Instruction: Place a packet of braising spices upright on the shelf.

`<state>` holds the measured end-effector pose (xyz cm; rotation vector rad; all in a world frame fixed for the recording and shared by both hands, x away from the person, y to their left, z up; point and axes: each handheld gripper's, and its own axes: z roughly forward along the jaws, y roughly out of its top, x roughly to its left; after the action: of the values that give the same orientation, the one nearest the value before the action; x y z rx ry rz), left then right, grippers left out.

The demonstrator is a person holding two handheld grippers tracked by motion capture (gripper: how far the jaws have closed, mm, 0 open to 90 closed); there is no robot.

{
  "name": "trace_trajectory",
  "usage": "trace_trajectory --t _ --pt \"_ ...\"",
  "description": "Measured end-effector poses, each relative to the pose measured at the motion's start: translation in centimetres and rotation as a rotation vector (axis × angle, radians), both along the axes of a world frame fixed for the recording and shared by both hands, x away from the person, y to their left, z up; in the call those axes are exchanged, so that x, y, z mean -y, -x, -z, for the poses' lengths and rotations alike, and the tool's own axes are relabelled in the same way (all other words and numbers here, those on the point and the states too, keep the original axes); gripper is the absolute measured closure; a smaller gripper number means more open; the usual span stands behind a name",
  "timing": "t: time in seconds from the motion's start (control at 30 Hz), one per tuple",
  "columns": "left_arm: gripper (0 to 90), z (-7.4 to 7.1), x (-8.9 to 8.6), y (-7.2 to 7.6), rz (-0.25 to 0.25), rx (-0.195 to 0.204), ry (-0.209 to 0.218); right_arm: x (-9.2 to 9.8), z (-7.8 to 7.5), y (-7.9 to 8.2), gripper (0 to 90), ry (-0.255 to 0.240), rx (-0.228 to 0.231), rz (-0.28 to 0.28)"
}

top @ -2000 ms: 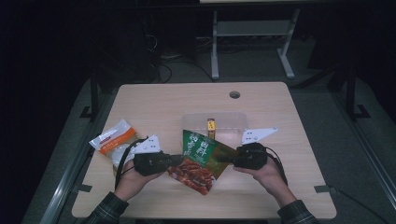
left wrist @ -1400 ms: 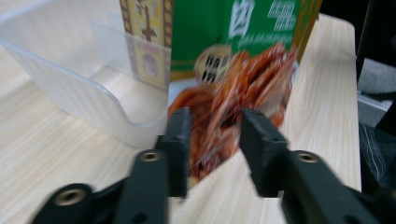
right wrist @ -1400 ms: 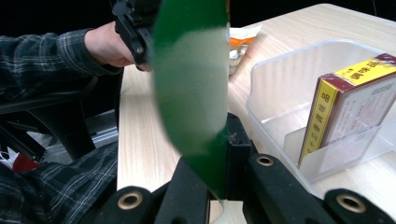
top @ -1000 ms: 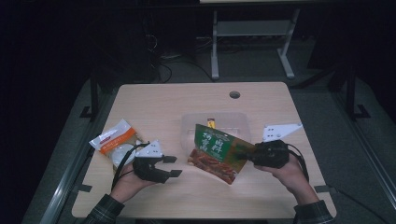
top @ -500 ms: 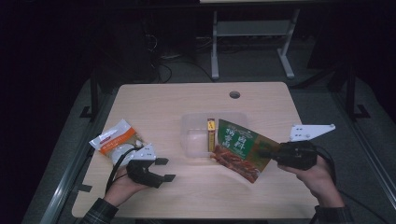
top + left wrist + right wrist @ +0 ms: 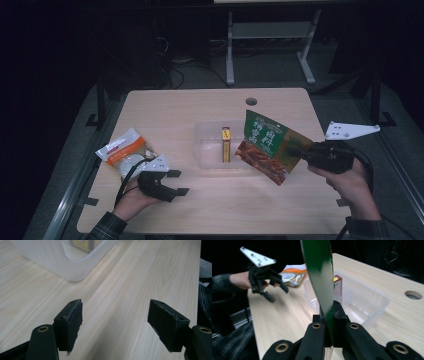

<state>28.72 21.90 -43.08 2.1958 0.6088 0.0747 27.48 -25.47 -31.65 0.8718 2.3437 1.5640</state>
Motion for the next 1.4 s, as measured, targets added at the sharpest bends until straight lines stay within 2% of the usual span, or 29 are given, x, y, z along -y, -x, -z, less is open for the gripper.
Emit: trace_trajectory --t 0.13,0.27,0.3,0.57,0.8,1.1,1.23,1.3,1.4 --pt "27.5 0.0 0.2 0.1 0.007 -0.012 -0.002 -0.5 -0.7 -0.6 89.7 0.013 0.015 0.012" --pt "27.1 0.0 0.2 0.0 0.012 -0.005 -0.004 -1.1 -1.1 -1.7 89.7 0.001 0.022 0.025" --pt "27.0 0.0 0.1 -0.1 0.018 -0.001 -0.016 -1.2 -1.2 -2.0 89.7 -0.001 0.026 0.029" --pt "24.9 0.1 0.2 -0.1 0.004 0.003 -0.001 -2.1 -1.6 -4.2 89.6 -0.01 0.055 0.078" --pt "22.9 0.2 0.1 -0.2 0.004 0.012 -0.004 -2.8 -1.5 -5.5 89.6 0.007 0.067 0.105" --pt "21.1 0.4 0.4 -0.3 0.002 0.006 0.014 -3.7 -1.1 -7.7 89.6 -0.023 0.061 0.121" --pt "21.0 0.4 0.3 -0.4 0.015 0.013 0.001 -4.2 -0.8 -8.2 89.6 -0.018 0.065 0.118" --pt "20.8 0.4 0.4 -0.4 0.013 0.008 0.019 -4.5 -0.5 -8.5 89.6 -0.014 0.069 0.119" --pt "20.8 0.4 0.4 -0.5 0.016 0.007 0.019 -4.5 -0.4 -8.6 89.6 -0.021 0.079 0.115"
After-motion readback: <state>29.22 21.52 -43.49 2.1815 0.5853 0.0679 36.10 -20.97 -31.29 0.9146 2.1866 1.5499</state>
